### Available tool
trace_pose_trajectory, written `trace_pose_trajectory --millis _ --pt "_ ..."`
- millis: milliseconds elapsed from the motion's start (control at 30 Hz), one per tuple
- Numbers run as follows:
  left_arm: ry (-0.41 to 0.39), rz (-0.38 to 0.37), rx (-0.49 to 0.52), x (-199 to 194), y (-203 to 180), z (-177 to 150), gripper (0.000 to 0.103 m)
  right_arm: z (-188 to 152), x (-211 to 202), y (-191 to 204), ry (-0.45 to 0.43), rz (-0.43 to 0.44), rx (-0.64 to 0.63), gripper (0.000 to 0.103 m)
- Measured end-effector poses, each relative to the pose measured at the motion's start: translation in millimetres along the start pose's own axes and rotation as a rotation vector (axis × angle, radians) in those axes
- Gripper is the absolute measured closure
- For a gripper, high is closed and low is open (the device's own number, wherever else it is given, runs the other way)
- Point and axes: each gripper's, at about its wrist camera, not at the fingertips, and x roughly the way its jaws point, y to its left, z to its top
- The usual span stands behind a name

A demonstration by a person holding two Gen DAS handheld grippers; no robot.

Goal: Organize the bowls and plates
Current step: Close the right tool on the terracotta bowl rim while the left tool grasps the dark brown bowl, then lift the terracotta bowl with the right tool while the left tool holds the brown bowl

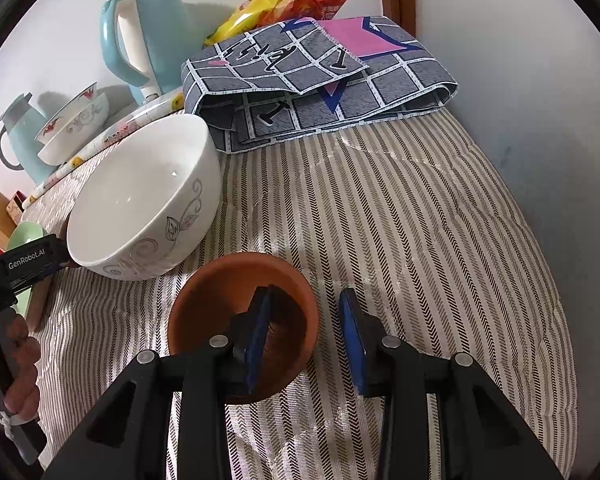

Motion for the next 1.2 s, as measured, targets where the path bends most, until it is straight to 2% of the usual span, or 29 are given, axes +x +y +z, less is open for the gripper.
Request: trace_pose_trajectory --millis 133,200,267,433,500,567,733,867,1200 --pt "-0.007 0.006 0.001 -1.5 1.3 -0.2 0.051 -0.2 0.4 0.2 -0.005 -0.005 -0.002 0.068" --pt "-0.006 0.012 0.001 -2.2 2.7 0.1 0.064 -0.4 0.1 0.2 -0.005 -0.007 -0.001 0.068" --pt "0.001 -0.016 -0.003 -2.3 3.5 0.3 0.072 -0.6 -0.2 0.4 -0.005 -0.011 0.001 0.068" --pt "-0.006 -0.016 0.004 -4.2 0.3 -0.8 0.084 -0.6 -1.0 3.8 -0.001 -0.031 -0.007 0.069" --pt "-0.011 -0.024 -0.004 -6.0 2.6 -0.6 0.09 -0.9 -1.6 6.5 0.0 -0.035 -0.016 0.074" --pt "-0.011 -0.039 -0.008 -7.5 5.0 -0.3 0.091 -0.4 -1.7 8.0 0.002 -0.032 -0.021 0.079" --pt "-0.029 -0.054 -0.007 -14.1 4.4 -0.3 0.095 -0.4 -2.8 13.7 0.002 -0.053 -0.04 0.082" --pt "-0.037 -0.06 -0.003 -21.9 3.4 -2.6 0.095 -0.1 -7.1 12.2 -0.002 -0.042 -0.034 0.091" --pt "-0.047 -0.074 -0.002 -38.4 4.8 -10.9 0.095 -4.6 -20.6 18.4 -0.032 -0.038 -0.046 0.094"
